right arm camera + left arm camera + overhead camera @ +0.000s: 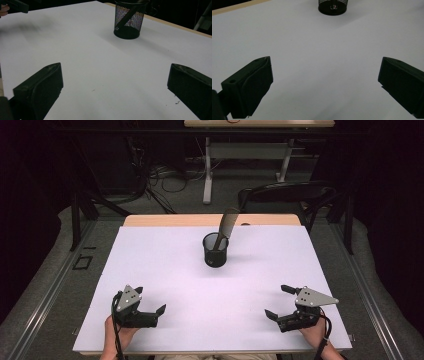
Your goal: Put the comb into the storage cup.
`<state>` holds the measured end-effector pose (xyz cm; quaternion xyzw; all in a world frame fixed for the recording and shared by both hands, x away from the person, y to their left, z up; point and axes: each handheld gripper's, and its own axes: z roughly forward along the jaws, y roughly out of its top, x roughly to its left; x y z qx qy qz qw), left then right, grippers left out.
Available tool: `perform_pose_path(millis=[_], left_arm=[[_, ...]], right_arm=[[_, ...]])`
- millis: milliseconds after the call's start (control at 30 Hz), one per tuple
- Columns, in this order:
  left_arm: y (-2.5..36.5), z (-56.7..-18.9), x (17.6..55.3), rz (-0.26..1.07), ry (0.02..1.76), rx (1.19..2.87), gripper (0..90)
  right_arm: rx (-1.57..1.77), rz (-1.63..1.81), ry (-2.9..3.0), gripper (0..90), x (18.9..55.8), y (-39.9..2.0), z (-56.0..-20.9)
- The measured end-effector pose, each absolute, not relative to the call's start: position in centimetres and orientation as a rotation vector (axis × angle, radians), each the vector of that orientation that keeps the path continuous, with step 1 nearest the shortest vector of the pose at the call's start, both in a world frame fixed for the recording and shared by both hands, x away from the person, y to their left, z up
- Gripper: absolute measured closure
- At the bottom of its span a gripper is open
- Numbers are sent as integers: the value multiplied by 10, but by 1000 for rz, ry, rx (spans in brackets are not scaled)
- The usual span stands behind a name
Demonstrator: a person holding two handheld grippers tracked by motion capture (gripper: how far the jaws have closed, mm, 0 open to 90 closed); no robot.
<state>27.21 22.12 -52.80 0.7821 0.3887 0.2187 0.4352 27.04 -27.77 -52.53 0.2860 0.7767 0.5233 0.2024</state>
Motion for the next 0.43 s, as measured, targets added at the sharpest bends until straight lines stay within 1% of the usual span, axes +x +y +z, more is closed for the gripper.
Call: perform_pose_path(millis=[267,433], left_arm=[[220,-530,264,594,942,1935,0],[221,-531,263,604,932,1943,0]], right_arm=[[799,1457,2172,0,270,-278,-525],[792,1460,2167,0,270,-278,-525]])
